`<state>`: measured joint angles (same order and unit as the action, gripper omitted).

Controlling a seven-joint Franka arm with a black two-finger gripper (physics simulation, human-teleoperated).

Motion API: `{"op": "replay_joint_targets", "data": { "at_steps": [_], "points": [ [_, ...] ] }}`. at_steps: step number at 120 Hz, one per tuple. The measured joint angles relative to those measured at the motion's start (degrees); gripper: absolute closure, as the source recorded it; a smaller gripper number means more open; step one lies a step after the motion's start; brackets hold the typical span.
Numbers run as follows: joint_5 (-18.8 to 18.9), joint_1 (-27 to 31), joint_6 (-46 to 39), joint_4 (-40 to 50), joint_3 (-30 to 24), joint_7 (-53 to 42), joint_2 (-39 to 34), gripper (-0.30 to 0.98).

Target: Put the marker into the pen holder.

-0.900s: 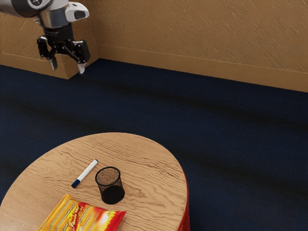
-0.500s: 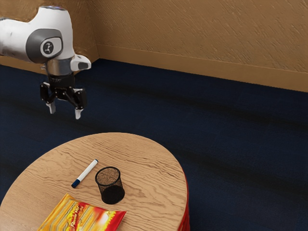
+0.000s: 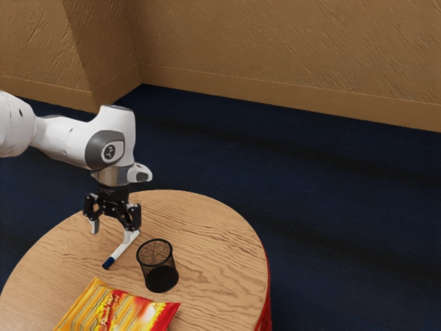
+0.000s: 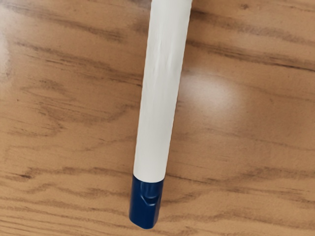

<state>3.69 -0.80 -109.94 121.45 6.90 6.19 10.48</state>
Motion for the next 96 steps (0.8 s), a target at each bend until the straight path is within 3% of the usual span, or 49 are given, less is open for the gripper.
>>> {"op": "replay_joint_targets", "data": {
  "at_steps": [34, 79, 96],
  "points": [
    [-1.5, 1.8, -5.1, -5.3, 0.0, -4.9, 8.2, 0.00],
    [-3.6, 2.1, -6.9, -7.0, 0.0, -9.7, 11.8, 0.00],
    [-3.3, 1.9, -7.0, -7.1, 0.0, -10.8, 11.5, 0.30]
  ]
}}
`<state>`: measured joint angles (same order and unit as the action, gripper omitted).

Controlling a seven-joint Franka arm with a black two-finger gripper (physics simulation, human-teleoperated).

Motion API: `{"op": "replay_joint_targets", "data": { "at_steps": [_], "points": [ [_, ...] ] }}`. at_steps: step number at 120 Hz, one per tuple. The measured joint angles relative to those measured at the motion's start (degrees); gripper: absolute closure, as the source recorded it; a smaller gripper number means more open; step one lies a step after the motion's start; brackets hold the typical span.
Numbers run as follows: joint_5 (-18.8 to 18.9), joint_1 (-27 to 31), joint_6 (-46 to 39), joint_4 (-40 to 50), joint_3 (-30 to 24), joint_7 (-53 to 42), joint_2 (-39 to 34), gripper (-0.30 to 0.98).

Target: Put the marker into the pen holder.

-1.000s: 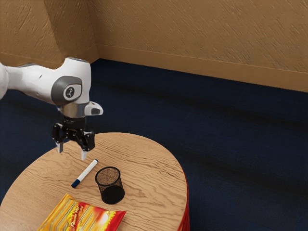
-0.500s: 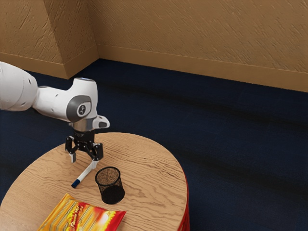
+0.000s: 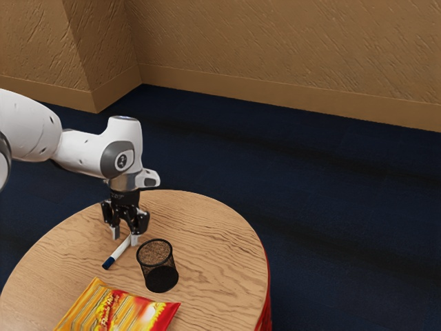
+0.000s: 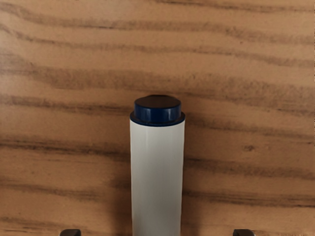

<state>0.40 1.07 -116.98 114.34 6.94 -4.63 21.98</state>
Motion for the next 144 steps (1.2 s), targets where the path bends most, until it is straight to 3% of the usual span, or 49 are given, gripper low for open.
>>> {"op": "replay_joint_targets", "data": {
  "at_steps": [22, 74, 92, 105, 125, 144],
  "points": [
    [0.0, 0.0, -0.1, 0.0, 0.0, -1.1, 0.0, 0.56],
    [0.1, -0.1, -0.6, 0.1, 0.0, -2.2, -0.7, 0.76],
    [5.1, -1.8, -4.1, 2.7, -1.8, -2.0, -13.0, 0.79],
    [7.7, -2.1, -12.7, 12.6, -6.1, -1.2, -24.5, 0.79],
    [9.4, 0.4, -25.9, 23.9, -13.6, 2.0, -37.0, 0.79],
    [9.7, 2.6, -33.7, 30.7, -20.4, 6.7, -42.8, 0.79]
  ]
}}
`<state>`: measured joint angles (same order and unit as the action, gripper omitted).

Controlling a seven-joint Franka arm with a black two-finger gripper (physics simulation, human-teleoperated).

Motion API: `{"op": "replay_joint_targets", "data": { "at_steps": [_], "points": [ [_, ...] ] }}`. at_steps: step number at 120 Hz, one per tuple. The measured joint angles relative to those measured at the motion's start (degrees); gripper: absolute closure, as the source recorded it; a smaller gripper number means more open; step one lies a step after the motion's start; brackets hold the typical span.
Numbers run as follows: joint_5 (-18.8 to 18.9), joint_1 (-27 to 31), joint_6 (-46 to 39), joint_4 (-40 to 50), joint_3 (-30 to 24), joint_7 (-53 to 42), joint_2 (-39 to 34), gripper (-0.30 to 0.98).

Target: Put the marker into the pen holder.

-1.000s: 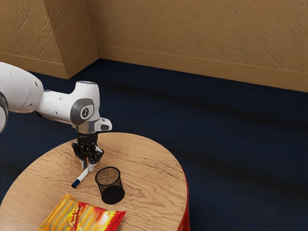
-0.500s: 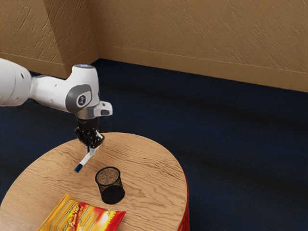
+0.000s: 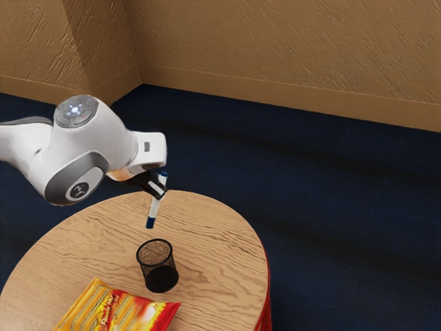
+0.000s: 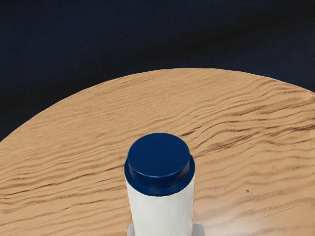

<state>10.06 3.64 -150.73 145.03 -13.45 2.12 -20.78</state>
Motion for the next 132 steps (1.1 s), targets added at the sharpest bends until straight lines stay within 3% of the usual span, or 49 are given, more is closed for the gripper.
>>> {"op": "replay_joint_targets", "data": {
  "at_steps": [34, 76, 97, 110, 120, 132],
  "points": [
    [-0.5, 2.2, -5.3, 6.6, -5.6, 9.0, -3.9, 0.79],
    [-1.1, 3.8, -6.6, 9.6, -6.1, 16.7, -3.8, 0.79],
    [-1.8, 3.9, -5.7, 9.4, -7.2, 18.2, -3.8, 0.41],
    [-1.9, 4.0, -3.3, 8.0, -7.3, 18.9, -3.8, 0.25],
    [-2.3, 4.8, -0.1, 1.4, -4.9, 19.2, -2.3, 0.17],
    [-4.0, 4.6, 16.3, -27.3, -0.6, 19.1, 4.9, 0.10]
  ]
}}
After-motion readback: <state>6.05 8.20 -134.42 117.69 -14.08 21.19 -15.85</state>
